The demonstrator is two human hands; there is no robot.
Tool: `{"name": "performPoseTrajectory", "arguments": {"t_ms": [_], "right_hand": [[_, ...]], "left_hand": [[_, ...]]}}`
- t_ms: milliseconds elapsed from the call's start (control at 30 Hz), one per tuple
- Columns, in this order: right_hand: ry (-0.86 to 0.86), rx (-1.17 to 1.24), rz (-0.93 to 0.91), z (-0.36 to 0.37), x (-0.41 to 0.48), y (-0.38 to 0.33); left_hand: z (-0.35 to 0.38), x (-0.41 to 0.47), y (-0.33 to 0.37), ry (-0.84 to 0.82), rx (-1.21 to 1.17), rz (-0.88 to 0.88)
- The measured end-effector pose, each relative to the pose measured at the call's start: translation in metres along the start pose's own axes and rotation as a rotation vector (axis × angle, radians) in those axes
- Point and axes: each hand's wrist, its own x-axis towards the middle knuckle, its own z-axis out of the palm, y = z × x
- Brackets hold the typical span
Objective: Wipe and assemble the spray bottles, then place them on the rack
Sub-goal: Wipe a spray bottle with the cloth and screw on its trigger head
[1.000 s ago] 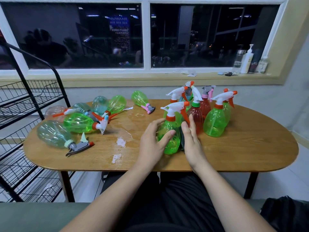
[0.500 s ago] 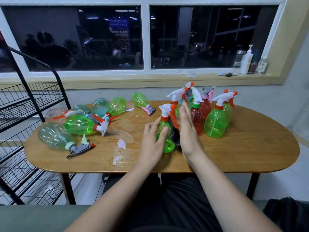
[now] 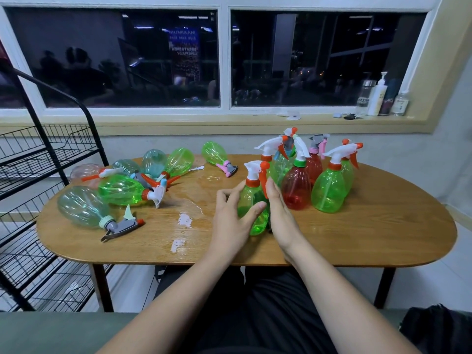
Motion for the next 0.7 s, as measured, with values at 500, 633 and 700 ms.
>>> {"name": "performPoseTrajectory", "arguments": {"t_ms": [500, 633, 700], "right_hand": [[0.088, 0.108, -0.148, 0.005, -0.001, -0.003], [0.069, 0.021, -0.127, 0.007, -0.004, 0.009], [0.073, -0.016, -0.099, 0.007, -0.003, 0.015]], "left_hand": [[0.0, 0.001, -0.002, 0.003, -0.038, -0.003], [0.0, 0.0, -0.001, 0.01, -0.051, -0.023], [0.0, 0.001, 0.0, 0.012, -0.068, -0.022]]}}
